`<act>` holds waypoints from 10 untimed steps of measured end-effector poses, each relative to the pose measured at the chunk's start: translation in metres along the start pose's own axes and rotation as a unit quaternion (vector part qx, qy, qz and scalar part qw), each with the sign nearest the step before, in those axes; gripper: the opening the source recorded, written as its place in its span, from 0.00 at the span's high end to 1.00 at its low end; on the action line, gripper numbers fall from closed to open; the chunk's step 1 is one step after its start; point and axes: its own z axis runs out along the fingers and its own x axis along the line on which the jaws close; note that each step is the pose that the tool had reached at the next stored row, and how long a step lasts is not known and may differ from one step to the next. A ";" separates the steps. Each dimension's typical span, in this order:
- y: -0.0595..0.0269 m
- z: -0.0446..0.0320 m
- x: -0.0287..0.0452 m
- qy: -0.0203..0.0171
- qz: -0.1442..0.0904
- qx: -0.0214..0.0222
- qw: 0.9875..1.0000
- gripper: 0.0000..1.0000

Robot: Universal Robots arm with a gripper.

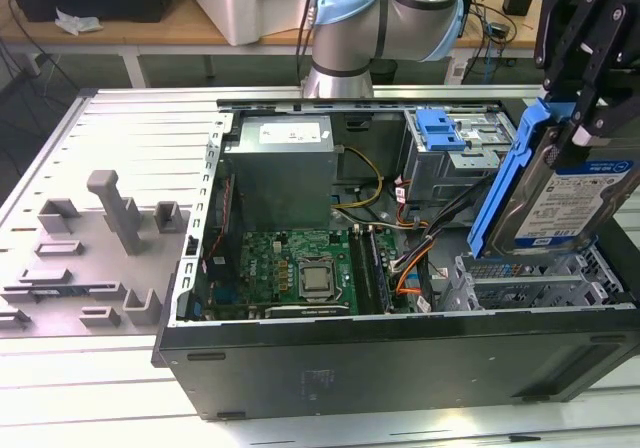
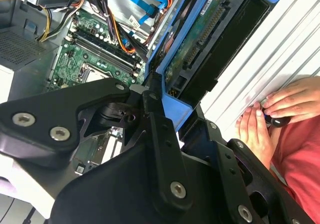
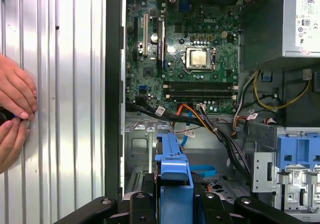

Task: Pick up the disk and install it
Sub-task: 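Insert the disk into the insertion slot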

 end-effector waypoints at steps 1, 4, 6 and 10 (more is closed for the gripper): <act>0.0000 0.0003 0.0000 0.000 0.000 0.000 1.000 0.64; 0.0000 0.0011 0.0000 0.000 0.000 0.000 1.000 0.64; 0.0000 0.0025 0.0000 0.000 0.000 0.000 1.000 0.64; 0.0000 0.0039 0.0000 0.000 0.000 0.000 1.000 0.64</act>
